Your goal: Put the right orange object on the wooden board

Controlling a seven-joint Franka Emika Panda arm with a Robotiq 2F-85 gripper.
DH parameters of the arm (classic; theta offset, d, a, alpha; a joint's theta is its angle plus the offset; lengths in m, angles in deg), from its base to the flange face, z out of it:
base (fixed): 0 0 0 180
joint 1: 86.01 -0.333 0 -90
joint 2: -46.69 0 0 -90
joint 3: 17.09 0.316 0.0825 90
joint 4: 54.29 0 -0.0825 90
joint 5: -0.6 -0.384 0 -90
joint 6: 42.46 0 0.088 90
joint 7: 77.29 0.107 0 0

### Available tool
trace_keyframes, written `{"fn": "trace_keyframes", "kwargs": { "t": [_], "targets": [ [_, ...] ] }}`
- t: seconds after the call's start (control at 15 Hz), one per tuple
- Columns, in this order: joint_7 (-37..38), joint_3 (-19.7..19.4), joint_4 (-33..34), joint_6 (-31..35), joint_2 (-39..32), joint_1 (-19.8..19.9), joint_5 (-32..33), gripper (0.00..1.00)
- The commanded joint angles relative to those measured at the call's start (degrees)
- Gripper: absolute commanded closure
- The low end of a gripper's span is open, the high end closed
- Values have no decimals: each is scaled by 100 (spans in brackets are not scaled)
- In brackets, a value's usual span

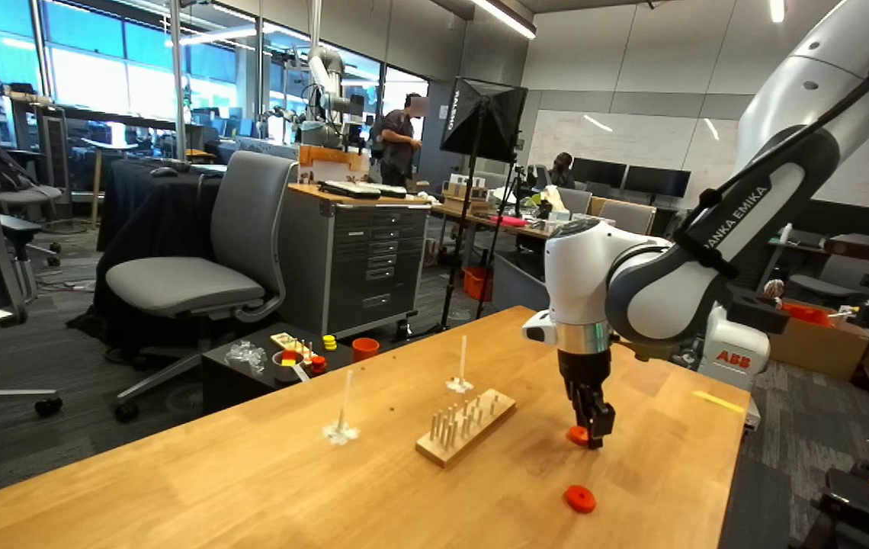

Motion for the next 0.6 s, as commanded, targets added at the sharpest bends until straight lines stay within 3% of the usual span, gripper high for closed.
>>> {"fn": "trace_keyframes", "kwargs": {
  "t": [0.0,0.53],
  "targets": [
    [-123,61,35,-26,52,54,-58,84],
    [-6,230,-8,23,247,7,-209,84]
  ]
}}
